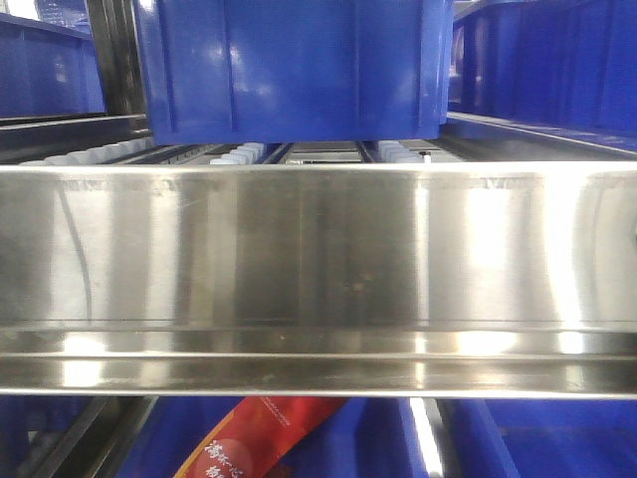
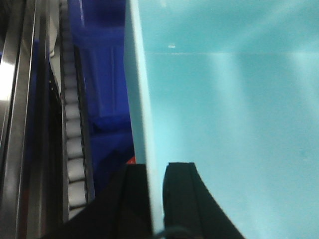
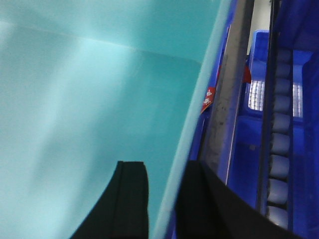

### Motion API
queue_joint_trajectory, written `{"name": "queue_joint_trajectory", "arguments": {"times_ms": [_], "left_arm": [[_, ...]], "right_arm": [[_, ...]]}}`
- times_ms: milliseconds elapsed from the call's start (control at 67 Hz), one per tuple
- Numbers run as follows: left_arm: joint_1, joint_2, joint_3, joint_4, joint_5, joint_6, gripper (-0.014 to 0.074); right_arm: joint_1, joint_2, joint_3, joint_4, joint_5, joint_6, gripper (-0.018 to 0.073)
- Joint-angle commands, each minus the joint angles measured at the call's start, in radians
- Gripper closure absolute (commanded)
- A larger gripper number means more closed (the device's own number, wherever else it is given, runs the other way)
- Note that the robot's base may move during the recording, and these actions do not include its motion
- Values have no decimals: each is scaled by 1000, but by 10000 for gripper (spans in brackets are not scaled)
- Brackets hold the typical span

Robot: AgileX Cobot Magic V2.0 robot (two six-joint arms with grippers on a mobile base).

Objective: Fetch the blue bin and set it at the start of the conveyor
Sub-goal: 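Lift the light-blue bin with both grippers and pull it off the shelf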

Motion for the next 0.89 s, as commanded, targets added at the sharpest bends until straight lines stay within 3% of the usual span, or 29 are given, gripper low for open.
{"name": "queue_joint_trajectory", "arguments": {"times_ms": [0, 567, 880], "left_arm": [[-7, -15, -16, -31, -87, 8, 708], [-7, -15, -16, -31, -347, 8, 708], [-7, -15, -16, -31, -354, 8, 708]], "right_arm": [[-6, -9, -9, -31, -32, -4, 711], [-6, -9, -9, -31, -35, -4, 711], [-6, -9, -9, -31, -46, -4, 711]]}}
